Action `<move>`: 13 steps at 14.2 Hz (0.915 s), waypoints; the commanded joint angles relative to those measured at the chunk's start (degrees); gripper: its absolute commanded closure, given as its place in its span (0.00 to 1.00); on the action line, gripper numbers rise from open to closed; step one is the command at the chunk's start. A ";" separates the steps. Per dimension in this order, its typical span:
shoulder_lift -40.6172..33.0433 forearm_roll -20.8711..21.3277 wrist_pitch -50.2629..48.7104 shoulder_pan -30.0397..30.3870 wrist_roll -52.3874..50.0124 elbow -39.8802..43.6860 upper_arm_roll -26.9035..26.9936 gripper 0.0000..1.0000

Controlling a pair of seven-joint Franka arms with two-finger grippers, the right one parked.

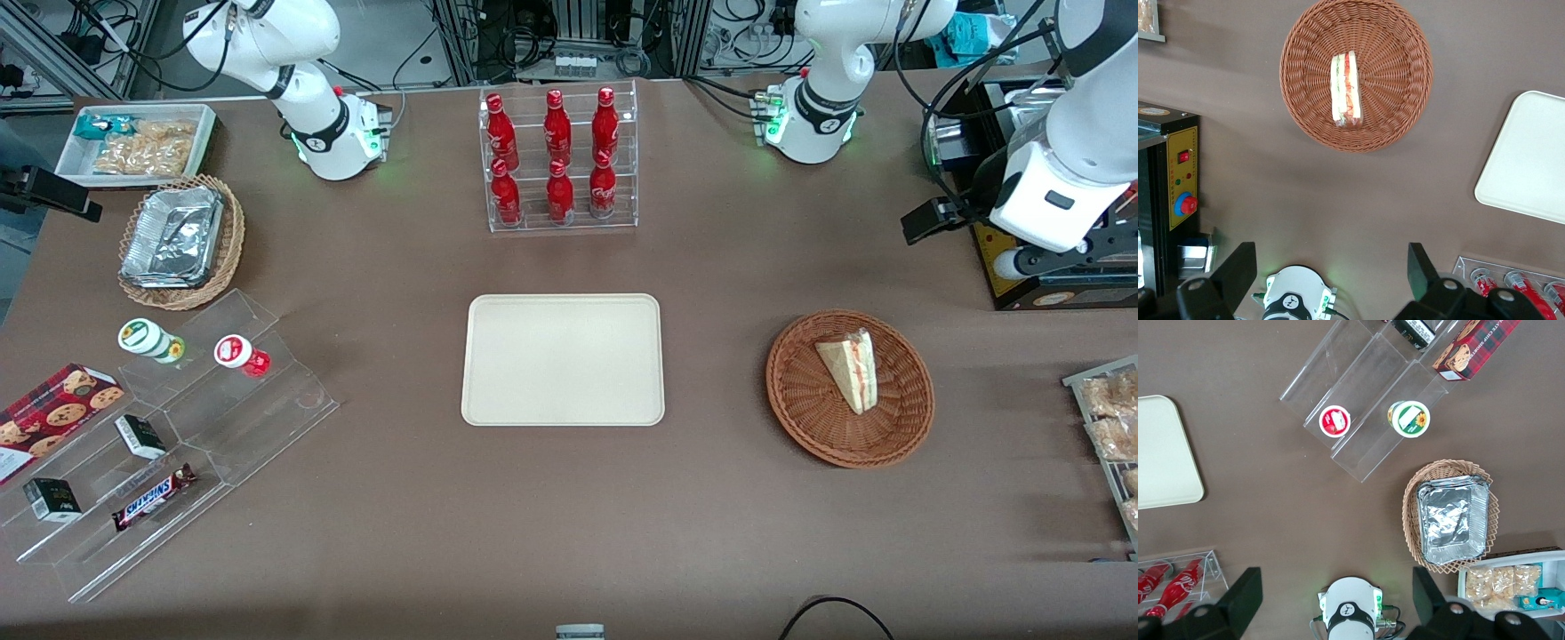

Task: Place sandwich from basket to tray
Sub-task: 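Move the left gripper over the sandwich in the wicker basket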

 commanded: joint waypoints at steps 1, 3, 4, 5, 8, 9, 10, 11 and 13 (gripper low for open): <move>0.26 0.95 -1.55 -1.24 0.08 1.17 0.80 0.00; 0.70 1.03 -1.47 -1.33 -0.10 1.52 0.80 0.00; 0.87 1.04 -1.47 -1.33 -0.01 1.52 0.80 0.00; 1.05 1.04 -1.55 -1.07 -0.01 1.52 0.80 0.00; 3.07 1.04 -2.51 -0.89 -0.45 1.08 0.88 0.00; 3.68 1.12 -4.09 -0.98 -0.28 0.99 0.88 0.00; 4.47 1.12 -6.11 -0.98 -0.10 0.99 0.88 0.00; 4.65 1.04 -7.08 -0.98 -0.36 0.99 0.88 0.00; 6.75 1.21 -7.44 -0.98 -0.28 0.56 0.97 0.00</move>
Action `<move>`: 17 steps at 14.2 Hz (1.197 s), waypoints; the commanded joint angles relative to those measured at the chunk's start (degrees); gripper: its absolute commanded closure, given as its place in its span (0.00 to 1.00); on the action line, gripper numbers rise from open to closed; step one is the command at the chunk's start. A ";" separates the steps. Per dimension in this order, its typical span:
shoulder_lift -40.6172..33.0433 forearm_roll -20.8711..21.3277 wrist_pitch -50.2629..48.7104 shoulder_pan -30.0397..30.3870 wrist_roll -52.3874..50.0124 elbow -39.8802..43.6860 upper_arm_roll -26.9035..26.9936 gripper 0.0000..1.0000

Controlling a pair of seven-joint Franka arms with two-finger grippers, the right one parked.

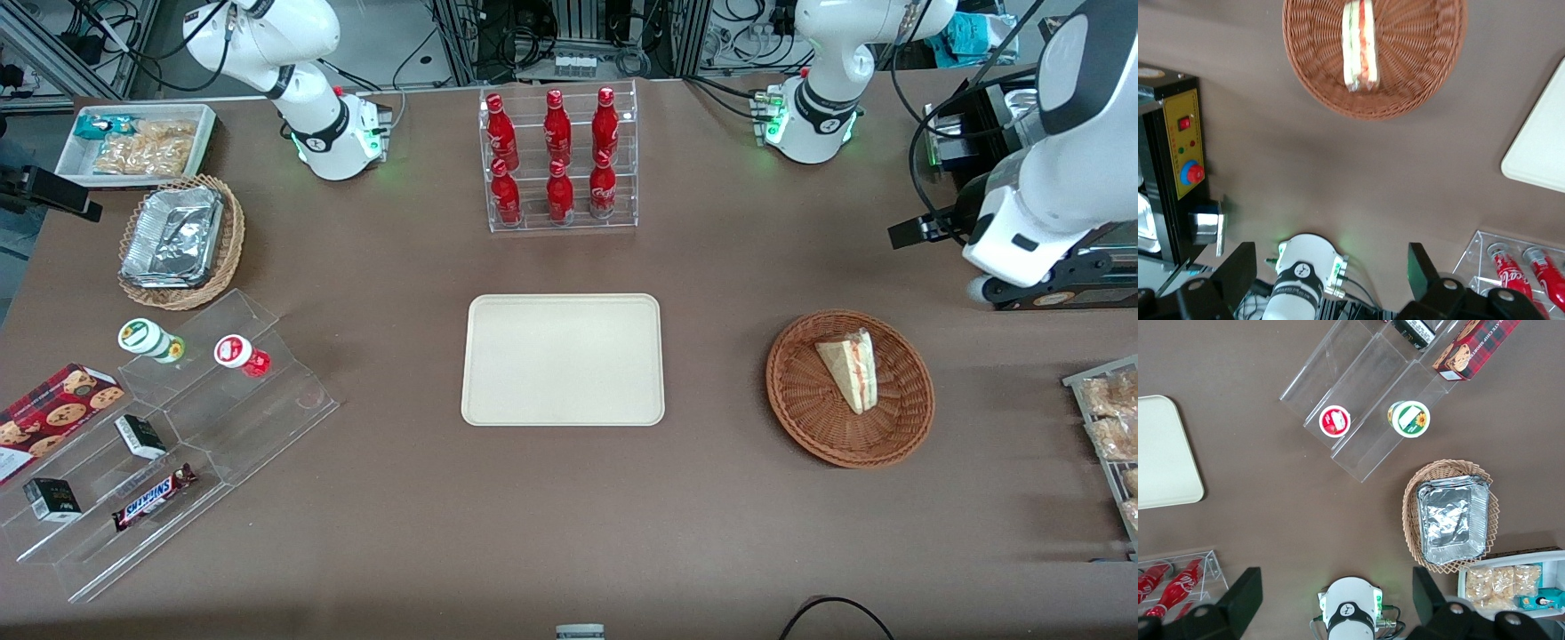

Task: Place sandwich from basket to tray
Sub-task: 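Move the left gripper over the sandwich in the wicker basket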

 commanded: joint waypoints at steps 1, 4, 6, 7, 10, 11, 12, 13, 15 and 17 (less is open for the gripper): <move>3.09 2.19 -0.79 -1.11 -0.34 0.02 0.50 0.00; 4.42 3.90 7.18 -0.06 -0.42 -4.44 0.59 0.00; 4.69 0.11 15.61 3.63 -0.16 -9.54 0.59 0.00; 4.77 0.01 18.09 3.81 -0.07 -11.57 0.59 0.00; 5.12 -0.34 26.78 4.68 -0.42 -18.06 0.76 0.00; 5.39 -0.34 29.95 5.30 -0.60 -19.74 0.68 0.00; 5.39 -0.34 31.02 5.39 -0.77 -20.72 0.68 0.00; 5.39 -0.26 31.12 5.74 -0.78 -21.07 0.68 0.00; 6.09 -0.26 32.78 6.71 -0.78 -21.52 0.68 0.00; 7.58 -0.34 34.80 6.71 -0.86 -22.22 0.68 0.00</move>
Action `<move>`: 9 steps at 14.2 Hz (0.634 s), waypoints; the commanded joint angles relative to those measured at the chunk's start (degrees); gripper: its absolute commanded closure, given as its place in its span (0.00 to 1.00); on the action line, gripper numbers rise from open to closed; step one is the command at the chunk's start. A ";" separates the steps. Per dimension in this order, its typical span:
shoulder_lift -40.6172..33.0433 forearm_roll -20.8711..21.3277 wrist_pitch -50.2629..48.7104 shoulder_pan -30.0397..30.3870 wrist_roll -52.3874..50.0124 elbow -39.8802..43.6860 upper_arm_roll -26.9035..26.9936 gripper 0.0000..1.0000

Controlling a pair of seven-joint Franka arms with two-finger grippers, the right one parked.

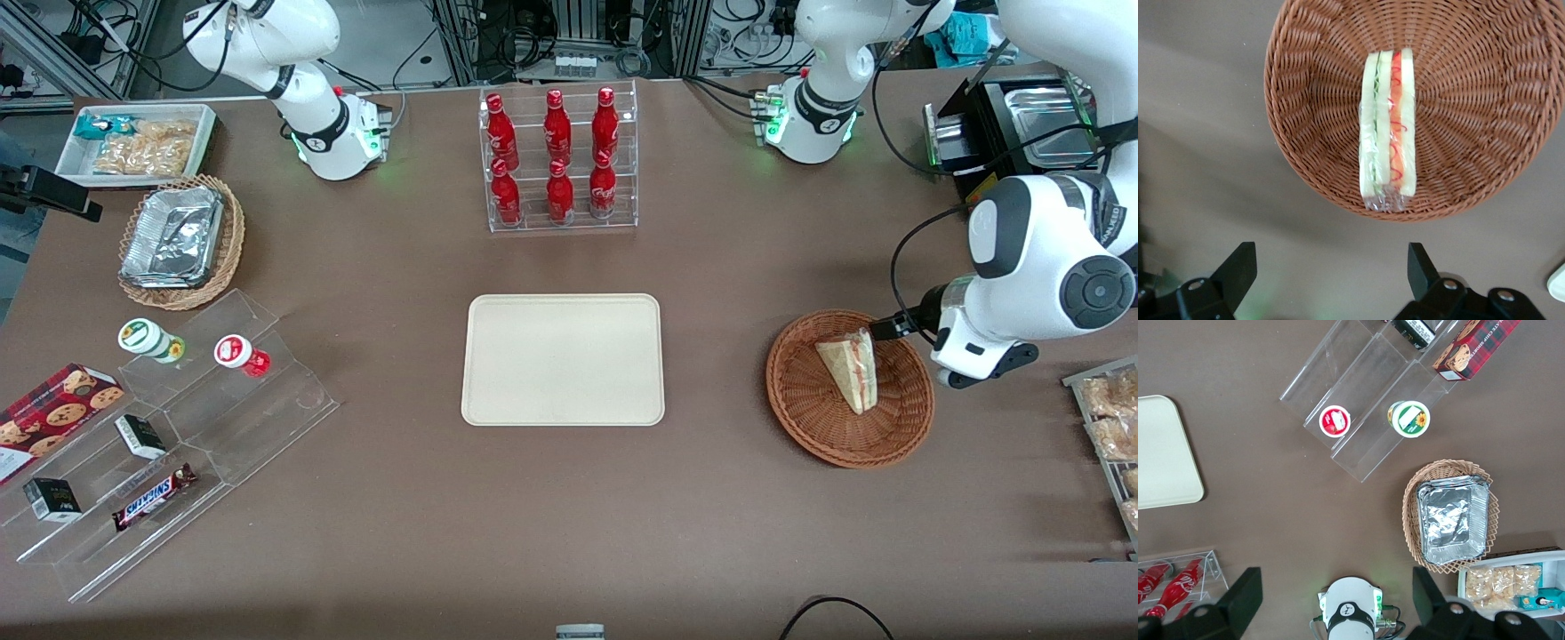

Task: Place sandwich from basket to tray
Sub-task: 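Lower the open left gripper around the sandwich and close it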

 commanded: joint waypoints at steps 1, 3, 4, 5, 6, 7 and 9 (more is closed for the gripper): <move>1.57 -0.71 4.32 0.24 -0.69 -1.26 -0.09 0.00; 3.59 -1.06 7.84 0.24 -1.47 -1.26 -0.09 0.00; 4.12 -1.33 9.42 -0.03 -2.18 -1.44 -0.17 0.00; 4.48 -1.42 10.31 -0.38 -2.27 -1.35 -0.18 0.00; 4.83 -1.42 10.84 -0.38 -2.36 -1.35 -0.26 0.00; 5.53 -1.42 11.98 -0.47 -2.36 -1.35 -0.35 0.00; 6.76 -1.59 13.39 -0.73 -2.53 -1.26 -0.44 0.00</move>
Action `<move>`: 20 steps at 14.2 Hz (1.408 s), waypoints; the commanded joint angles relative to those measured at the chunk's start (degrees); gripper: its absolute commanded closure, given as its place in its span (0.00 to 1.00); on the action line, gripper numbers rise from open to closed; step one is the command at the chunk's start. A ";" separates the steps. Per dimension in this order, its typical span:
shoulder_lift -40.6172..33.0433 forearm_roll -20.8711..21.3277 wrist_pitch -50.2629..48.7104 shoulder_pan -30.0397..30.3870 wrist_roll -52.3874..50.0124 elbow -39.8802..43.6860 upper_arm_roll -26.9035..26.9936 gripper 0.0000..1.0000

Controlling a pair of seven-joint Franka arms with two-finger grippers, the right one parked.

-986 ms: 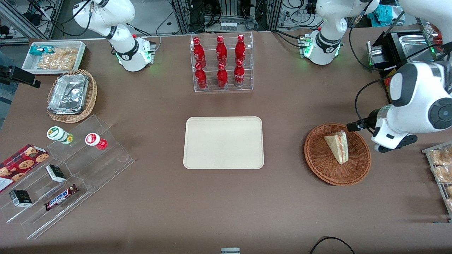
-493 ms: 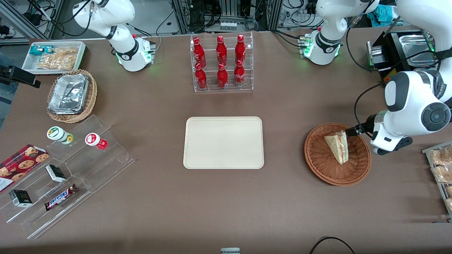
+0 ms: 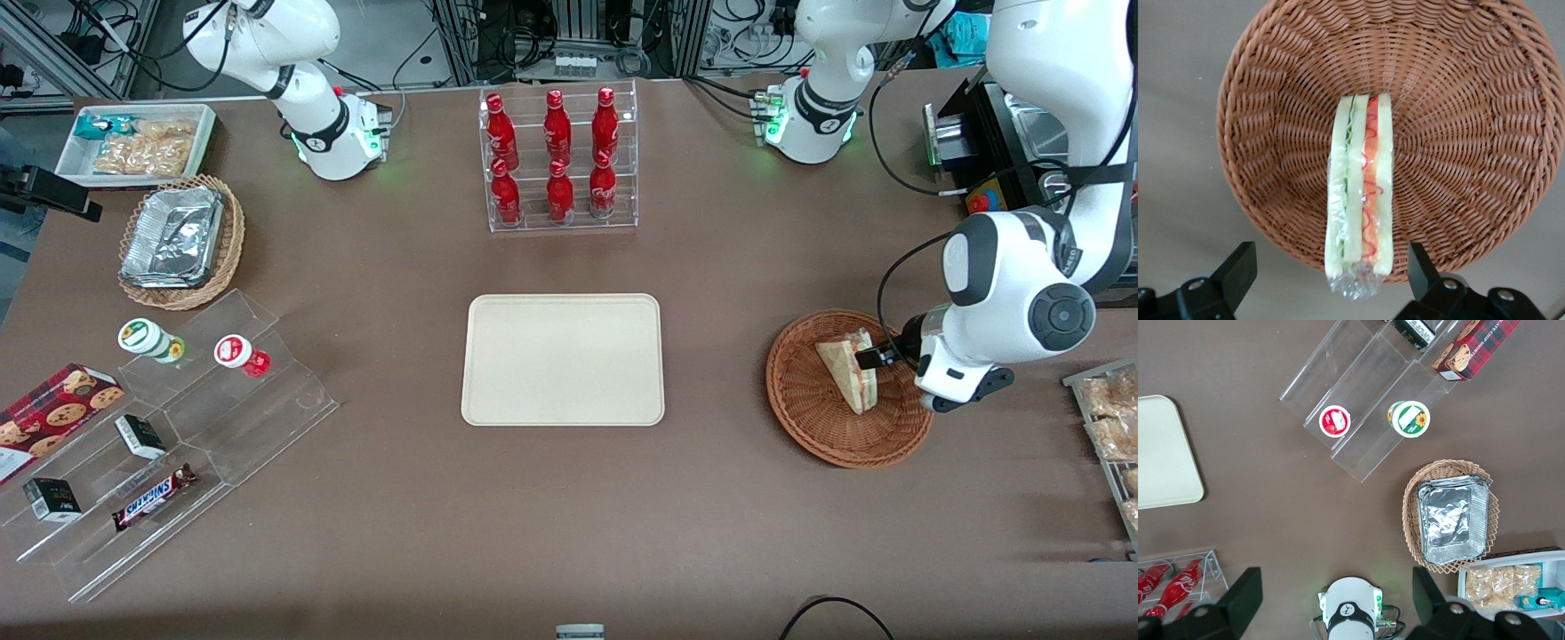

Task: Place sandwich from basket to tray
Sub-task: 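Lower the open left gripper around the sandwich and close it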

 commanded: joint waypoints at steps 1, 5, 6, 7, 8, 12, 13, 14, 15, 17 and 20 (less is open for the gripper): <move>1.38 -0.81 2.68 -0.79 -1.41 -0.05 -0.12 0.00; 3.40 -0.81 4.61 -2.11 -2.20 -1.54 -0.12 0.00; 3.58 -0.72 5.58 -2.11 -2.20 -2.50 -0.12 0.00; 3.58 -0.63 6.63 -2.11 -2.12 -3.56 -0.12 0.00; 3.67 -0.63 7.68 -2.11 -1.94 -4.53 -0.12 0.00; 4.82 -0.63 10.59 -1.85 -1.85 -6.38 -0.03 0.69; 4.47 -0.63 10.07 -1.50 -1.59 -6.12 -0.03 0.74; 4.03 -0.63 9.63 -1.58 -1.33 -5.51 -0.03 0.75; 3.33 -0.63 8.58 -1.67 -1.33 -4.72 -0.03 0.80; 0.17 -0.54 4.64 -3.33 -1.59 -3.14 -0.46 0.84; -1.07 -0.72 -6.94 -9.73 -2.47 5.45 -0.99 0.85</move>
